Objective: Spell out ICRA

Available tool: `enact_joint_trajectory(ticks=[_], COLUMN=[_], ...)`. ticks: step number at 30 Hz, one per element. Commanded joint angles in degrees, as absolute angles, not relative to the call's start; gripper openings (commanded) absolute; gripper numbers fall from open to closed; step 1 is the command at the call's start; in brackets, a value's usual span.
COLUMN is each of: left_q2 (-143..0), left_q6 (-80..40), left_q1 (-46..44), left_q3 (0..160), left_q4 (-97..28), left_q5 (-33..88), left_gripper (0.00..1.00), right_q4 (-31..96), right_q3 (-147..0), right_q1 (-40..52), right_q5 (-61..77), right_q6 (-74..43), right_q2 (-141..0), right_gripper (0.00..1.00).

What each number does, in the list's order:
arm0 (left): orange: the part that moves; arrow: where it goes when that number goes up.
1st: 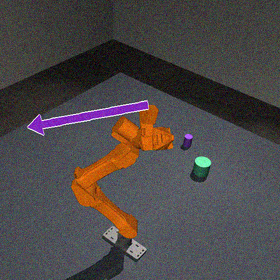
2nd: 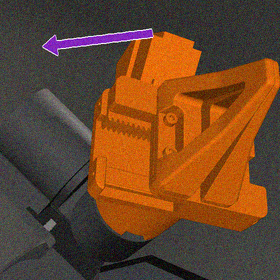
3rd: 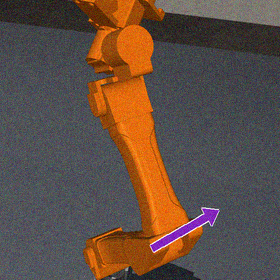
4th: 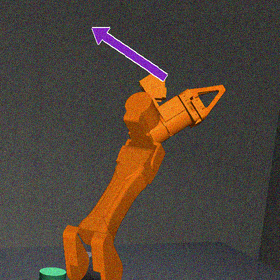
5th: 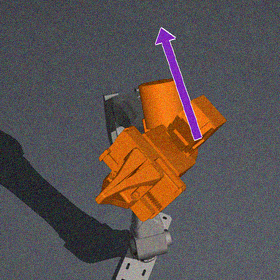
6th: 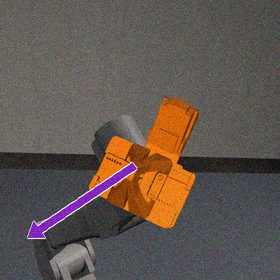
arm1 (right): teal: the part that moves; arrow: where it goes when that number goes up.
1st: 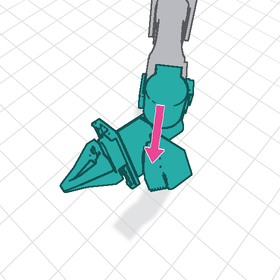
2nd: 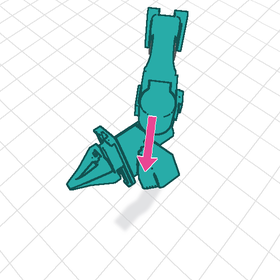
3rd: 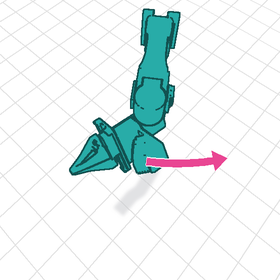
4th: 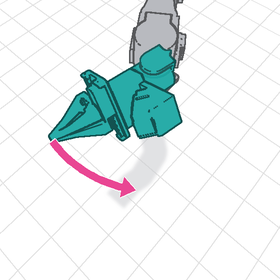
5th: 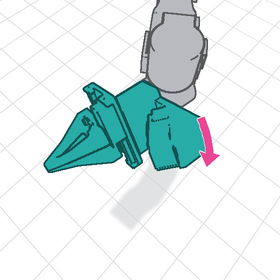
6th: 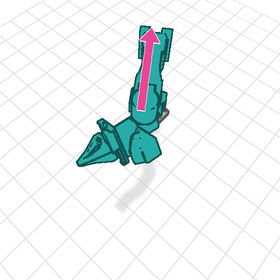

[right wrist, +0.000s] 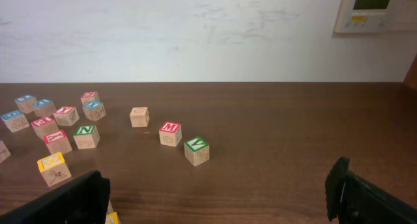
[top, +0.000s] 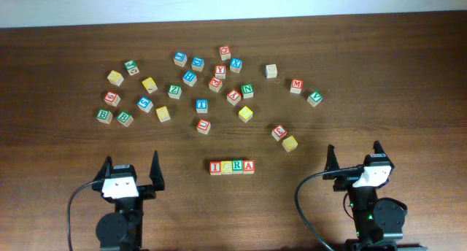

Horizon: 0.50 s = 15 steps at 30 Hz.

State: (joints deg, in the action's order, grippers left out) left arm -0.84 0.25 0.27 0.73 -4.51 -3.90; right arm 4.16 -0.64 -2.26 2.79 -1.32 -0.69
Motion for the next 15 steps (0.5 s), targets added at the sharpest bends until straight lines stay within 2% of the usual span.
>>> enact_joint_trajectory(ticks=[1, 15], left_q2=[-0.3, -0.3], left_q6=[1.3, 0.1], left_q1=[0.1, 0.5], left_q3=[0.5, 0.5], left_q4=[-4.8, -4.8], left_q5=[-3.8, -2.2], left_gripper=[0.99, 0.99], right_q4=[4.5, 4.5], right_q3=[-0.3, -0.3], right_q1=[-2.7, -2.7], right_q5=[2.5, 2.5], right_q6=[-1.5, -1.5], right_q2=[-0.2, -0.2], right_gripper=[0.98, 0.98])
